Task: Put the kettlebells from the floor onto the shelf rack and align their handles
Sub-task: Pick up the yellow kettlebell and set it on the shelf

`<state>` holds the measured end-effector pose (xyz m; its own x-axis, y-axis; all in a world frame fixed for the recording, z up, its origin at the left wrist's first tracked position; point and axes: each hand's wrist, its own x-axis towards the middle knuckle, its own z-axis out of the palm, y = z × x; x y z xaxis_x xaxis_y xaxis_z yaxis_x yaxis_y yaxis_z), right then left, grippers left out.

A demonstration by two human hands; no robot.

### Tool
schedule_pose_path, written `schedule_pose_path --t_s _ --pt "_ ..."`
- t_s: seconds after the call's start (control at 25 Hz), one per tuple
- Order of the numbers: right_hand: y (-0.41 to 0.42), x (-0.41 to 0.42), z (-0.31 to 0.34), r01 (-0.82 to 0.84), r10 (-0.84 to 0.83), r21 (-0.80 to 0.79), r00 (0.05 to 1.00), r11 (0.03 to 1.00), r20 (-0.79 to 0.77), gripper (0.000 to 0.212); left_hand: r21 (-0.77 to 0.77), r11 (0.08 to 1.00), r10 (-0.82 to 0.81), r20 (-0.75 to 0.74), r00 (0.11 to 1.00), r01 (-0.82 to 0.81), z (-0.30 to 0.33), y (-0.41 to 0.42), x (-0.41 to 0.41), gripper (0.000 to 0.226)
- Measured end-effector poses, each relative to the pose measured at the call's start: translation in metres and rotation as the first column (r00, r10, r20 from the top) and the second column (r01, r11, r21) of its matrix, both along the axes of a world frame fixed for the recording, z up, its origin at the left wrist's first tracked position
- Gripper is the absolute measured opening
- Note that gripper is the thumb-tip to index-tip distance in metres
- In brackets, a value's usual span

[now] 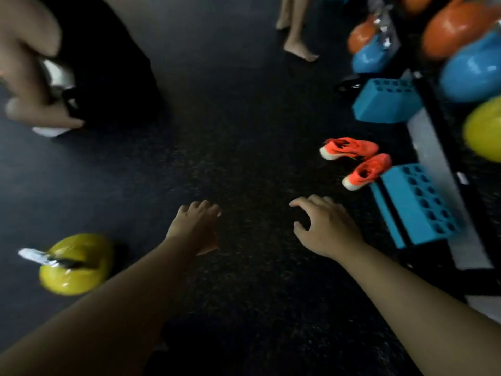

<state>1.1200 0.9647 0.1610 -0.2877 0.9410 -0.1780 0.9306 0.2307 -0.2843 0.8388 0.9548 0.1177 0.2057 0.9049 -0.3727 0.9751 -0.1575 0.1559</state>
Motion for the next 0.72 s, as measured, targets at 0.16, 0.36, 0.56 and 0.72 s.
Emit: schedule_pose_path --t_s 0.16,0.36,0.56,0.72 --pt "0.017 -0.157 -0.034 -0.167 0.165 -0.087 0.986 0.982 -0.022 0.041 -0.029 0.976 0.215 -0.070 0.974 -0.217 -0.027 -0.049 -0.148 0.052" --pt "0.007 -0.338 -0.070 -0.322 0.305 -0.193 0.945 0.927 -0.115 0.037 -0.064 0.930 0.337 -0.238 0.911 -0.361 -0.053 -0.094 -0.307 0.054" --pt "-0.013 -0.460 -0.119 -0.395 0.362 -0.303 0.918 0.867 -0.164 0.038 -0.057 0.903 0.379 -0.363 0.851 -0.426 -0.087 -0.119 -0.423 0.073" --pt "-0.021 -0.527 -0.167 -0.425 0.398 -0.402 0.904 0.811 -0.154 0.040 -0.042 0.932 0.320 -0.373 0.871 -0.360 -0.126 -0.094 -0.475 0.078"
